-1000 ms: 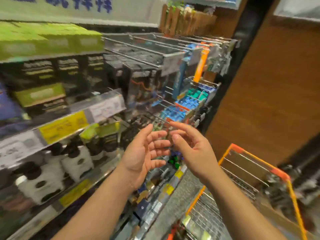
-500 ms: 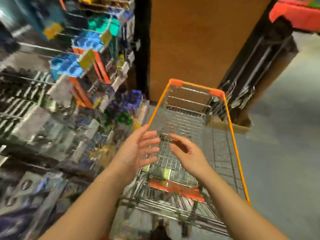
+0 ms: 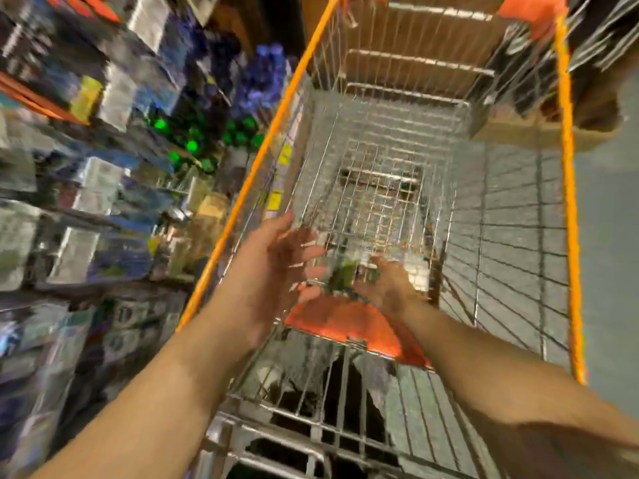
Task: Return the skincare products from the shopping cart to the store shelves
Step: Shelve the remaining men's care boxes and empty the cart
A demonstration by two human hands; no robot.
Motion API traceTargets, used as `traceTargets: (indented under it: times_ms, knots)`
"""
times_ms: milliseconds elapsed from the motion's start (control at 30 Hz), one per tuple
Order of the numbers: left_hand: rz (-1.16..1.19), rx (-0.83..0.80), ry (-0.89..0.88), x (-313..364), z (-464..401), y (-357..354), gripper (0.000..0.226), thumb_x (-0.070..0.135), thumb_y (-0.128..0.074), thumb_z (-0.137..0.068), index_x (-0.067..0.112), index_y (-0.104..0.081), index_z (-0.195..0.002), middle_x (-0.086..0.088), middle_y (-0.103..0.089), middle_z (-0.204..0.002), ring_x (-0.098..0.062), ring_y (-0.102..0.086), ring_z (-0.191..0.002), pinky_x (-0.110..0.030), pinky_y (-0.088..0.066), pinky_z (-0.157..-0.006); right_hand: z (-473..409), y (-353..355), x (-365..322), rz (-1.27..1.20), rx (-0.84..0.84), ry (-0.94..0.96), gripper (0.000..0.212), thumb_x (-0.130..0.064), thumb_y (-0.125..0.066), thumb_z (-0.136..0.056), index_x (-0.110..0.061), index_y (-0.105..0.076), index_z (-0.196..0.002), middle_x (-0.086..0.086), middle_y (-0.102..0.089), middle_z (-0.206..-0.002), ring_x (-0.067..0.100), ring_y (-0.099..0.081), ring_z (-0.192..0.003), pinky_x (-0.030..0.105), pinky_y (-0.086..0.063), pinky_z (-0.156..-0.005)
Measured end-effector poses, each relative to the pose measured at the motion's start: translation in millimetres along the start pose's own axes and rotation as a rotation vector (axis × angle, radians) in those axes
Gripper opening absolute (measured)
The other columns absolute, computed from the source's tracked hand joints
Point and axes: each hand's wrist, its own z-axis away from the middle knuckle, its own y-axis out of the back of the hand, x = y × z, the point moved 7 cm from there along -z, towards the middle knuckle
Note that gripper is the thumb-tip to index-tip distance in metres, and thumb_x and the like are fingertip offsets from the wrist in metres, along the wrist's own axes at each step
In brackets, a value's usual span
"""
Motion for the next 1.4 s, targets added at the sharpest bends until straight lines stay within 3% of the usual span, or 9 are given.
traceTargets:
  times_ms: [267,400,600,733,833,933,1067,1200,1400]
  knots:
    - [-0.126,0.069,0.083,-28,-54,-10,0.03,0.044,-0.048,-0.102,0.021,-0.067,-0.101,-0.001,-0.071,-0.097,-0.022,-0.062,-0.087,-0.033,-0.05,-0.07,-55,-32,44,0.224,-0.035,-0.057,0.059,-0.03,-0.06,-0.092,-0.031,-0.041,-0.148,0.006,-0.049,-0.143,0.035,-0.048,-0.133,0.053,-0.049,-0.108]
    - [-0.159,0.096,0.082,-32,-68,-9,0.024,0.036,-0.05,-0.103,0.02,-0.068,-0.102,-0.001,-0.071,-0.095,-0.023,-0.06,-0.091,-0.032,-0.05,-0.072,-68,-28,47,0.417,-0.108,-0.034,0.054,-0.043,-0.063,-0.096,-0.03,-0.043,-0.144,0.001,-0.045,-0.123,0.024,-0.046,-0.116,0.036,-0.048,-0.087]
    - [-0.181,0.104,0.065,-35,-80,-6,0.023,0.035,-0.05,-0.103,0.021,-0.069,-0.101,-0.001,-0.072,-0.096,-0.023,-0.061,-0.091,-0.033,-0.05,-0.075,-88,-27,50,0.502,-0.109,-0.086,0.048,-0.048,-0.071,-0.091,-0.03,-0.05,-0.131,0.002,-0.036,-0.115,0.021,-0.037,-0.107,0.043,-0.044,-0.101]
    - [-0.194,0.095,0.066,-38,-84,-7,0.024,0.035,-0.051,-0.103,0.021,-0.07,-0.101,0.0,-0.074,-0.095,-0.022,-0.063,-0.09,-0.034,-0.051,-0.076,-101,-35,57,0.449,-0.104,-0.067,0.055,-0.032,-0.078,-0.084,-0.021,-0.051,-0.131,0.0,-0.049,-0.108,0.024,-0.052,-0.1,0.032,-0.053,-0.077]
    - [-0.209,0.079,0.061,-39,-85,-10,0.024,0.035,-0.051,-0.103,0.021,-0.07,-0.104,0.001,-0.074,-0.096,-0.021,-0.064,-0.088,-0.035,-0.052,-0.078,-97,-20,53,0.491,-0.043,-0.068,0.054,-0.016,-0.077,-0.084,-0.019,-0.051,-0.131,0.005,-0.046,-0.114,0.024,-0.046,-0.109,0.035,-0.055,-0.089]
    - [-0.214,0.072,0.047,-36,-84,-10,0.022,0.034,-0.052,-0.103,0.021,-0.069,-0.102,0.0,-0.074,-0.095,-0.021,-0.063,-0.087,-0.032,-0.052,-0.074,-91,-17,55,0.53,-0.058,-0.092,0.029,-0.025,-0.08,-0.086,-0.018,-0.061,-0.107,0.001,-0.042,-0.095,0.02,-0.042,-0.101,0.033,-0.051,-0.089]
    - [-0.204,0.073,0.009,-21,-70,-8,0.021,0.033,-0.052,-0.102,0.021,-0.069,-0.103,0.001,-0.073,-0.093,-0.02,-0.064,-0.085,-0.033,-0.051,-0.073,-64,-18,48,0.409,-0.088,-0.103,0.039,-0.047,-0.068,-0.096,-0.009,-0.061,-0.102,0.002,-0.055,-0.105,0.026,-0.06,-0.102,0.032,-0.054,-0.08]
    - [-0.168,0.052,-0.042,0,-41,-4,0.02,0.034,-0.053,-0.101,0.021,-0.068,-0.098,0.0,-0.072,-0.093,-0.019,-0.065,-0.078,-0.034,-0.051,-0.072,-26,-1,34,0.124,-0.003,-0.171,0.032,-0.035,-0.065,-0.099,-0.004,-0.066,-0.106,0.005,-0.065,-0.088,0.02,-0.065,-0.074,0.027,-0.047,-0.056]
    - [-0.104,0.001,-0.139,31,18,5,0.018,0.032,-0.053,-0.1,0.022,-0.066,-0.094,-0.002,-0.07,-0.098,-0.019,-0.064,-0.077,-0.033,-0.049,-0.072,51,64,-33,-0.404,0.186,-0.086,0.035,-0.035,-0.059,-0.102,-0.001,-0.065,-0.107,0.017,-0.074,-0.097,0.029,-0.071,-0.082,0.037,-0.057,-0.073]
